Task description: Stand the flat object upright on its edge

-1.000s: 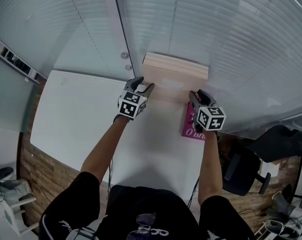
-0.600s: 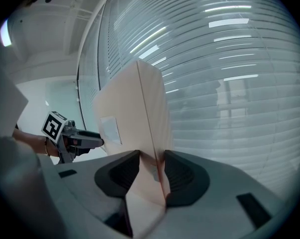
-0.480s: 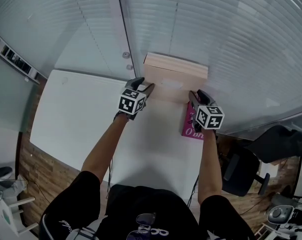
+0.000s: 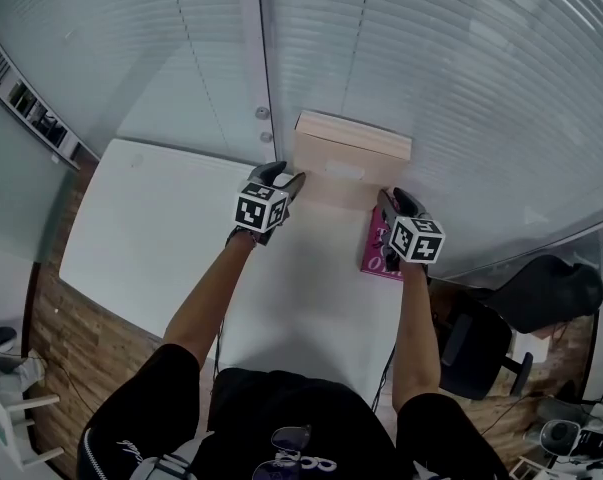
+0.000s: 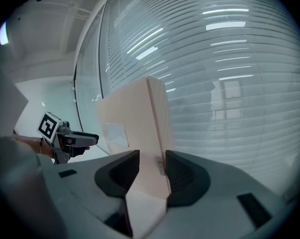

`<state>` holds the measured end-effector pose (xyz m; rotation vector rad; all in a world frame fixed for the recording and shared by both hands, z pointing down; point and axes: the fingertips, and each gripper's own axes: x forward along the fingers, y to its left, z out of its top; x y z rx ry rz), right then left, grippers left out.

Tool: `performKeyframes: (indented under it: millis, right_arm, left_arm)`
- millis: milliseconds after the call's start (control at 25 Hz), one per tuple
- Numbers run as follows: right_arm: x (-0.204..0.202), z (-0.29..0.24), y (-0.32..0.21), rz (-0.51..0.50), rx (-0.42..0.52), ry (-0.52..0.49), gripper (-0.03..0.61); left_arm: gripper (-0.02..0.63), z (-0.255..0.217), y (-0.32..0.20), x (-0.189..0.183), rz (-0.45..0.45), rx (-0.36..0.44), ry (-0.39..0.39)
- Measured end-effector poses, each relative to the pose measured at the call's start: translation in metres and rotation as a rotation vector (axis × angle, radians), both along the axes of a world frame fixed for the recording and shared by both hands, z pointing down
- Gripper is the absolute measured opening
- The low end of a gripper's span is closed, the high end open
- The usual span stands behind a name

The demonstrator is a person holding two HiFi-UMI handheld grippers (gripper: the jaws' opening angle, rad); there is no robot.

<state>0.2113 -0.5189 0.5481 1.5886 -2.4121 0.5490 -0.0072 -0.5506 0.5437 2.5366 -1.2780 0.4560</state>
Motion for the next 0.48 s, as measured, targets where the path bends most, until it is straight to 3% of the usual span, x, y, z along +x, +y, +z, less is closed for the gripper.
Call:
performKeyframes:
  millis: [480]
  right_arm:
    - [-0.013,-0.021,0.052,0.016,0.034,0.023,0.161]
  left_arm:
    - [0.183,-0.033,0.058,-0.022,-0.032,0.097,0.015]
